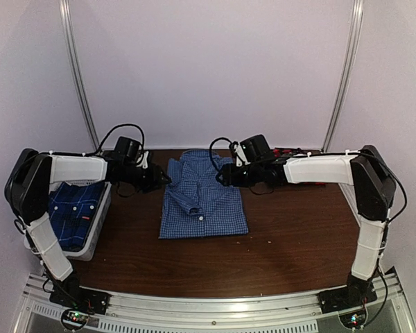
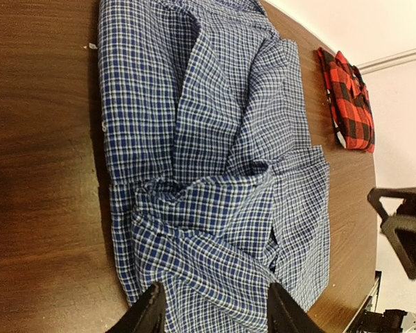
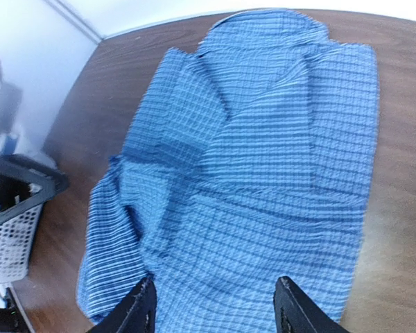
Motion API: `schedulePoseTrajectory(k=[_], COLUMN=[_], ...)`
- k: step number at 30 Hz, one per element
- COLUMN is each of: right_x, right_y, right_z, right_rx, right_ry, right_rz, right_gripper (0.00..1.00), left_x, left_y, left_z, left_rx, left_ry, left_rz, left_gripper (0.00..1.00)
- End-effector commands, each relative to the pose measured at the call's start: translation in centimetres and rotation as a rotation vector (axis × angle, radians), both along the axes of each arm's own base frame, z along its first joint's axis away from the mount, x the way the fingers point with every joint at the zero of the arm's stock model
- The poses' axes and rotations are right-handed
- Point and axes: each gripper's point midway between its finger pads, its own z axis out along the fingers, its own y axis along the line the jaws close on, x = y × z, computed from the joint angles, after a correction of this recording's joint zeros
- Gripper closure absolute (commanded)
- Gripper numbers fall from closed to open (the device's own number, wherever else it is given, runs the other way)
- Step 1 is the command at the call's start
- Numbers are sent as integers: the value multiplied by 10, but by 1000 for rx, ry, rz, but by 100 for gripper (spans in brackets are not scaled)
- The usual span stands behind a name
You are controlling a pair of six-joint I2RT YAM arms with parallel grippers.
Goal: Fold and stack the long sleeve shirts
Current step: Smooth out the 2/3-rectangle-folded shirt at the center of the board.
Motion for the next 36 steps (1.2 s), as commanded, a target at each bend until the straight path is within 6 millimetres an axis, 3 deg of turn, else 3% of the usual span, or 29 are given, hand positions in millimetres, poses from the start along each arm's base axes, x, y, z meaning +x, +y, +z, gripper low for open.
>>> schedulePoseTrajectory(k=[1,5,10,30,36], right_x=[-55,-87,-108,-112,-104], right_y=[57,94,117,122,125], right_z=[6,11,7,-35,-49], right_rx=[167,286,355,343,332], right_ry=[90,139,197,296,302], right_rz=[140,220,261,218,201], right_gripper=[41,41,41,39,37], left_x=[-4,-7,-11,-13,-13], left_y=[1,2,3,5,4], left_z=[14,14,12,7,5], left_rx=[-9,-9,-7,-4,-6], left_ry=[-45,-43,-42,-36,-32], left_rz=[-2,-2,-3,-4,-7], left_gripper=[49,49,49,50,50])
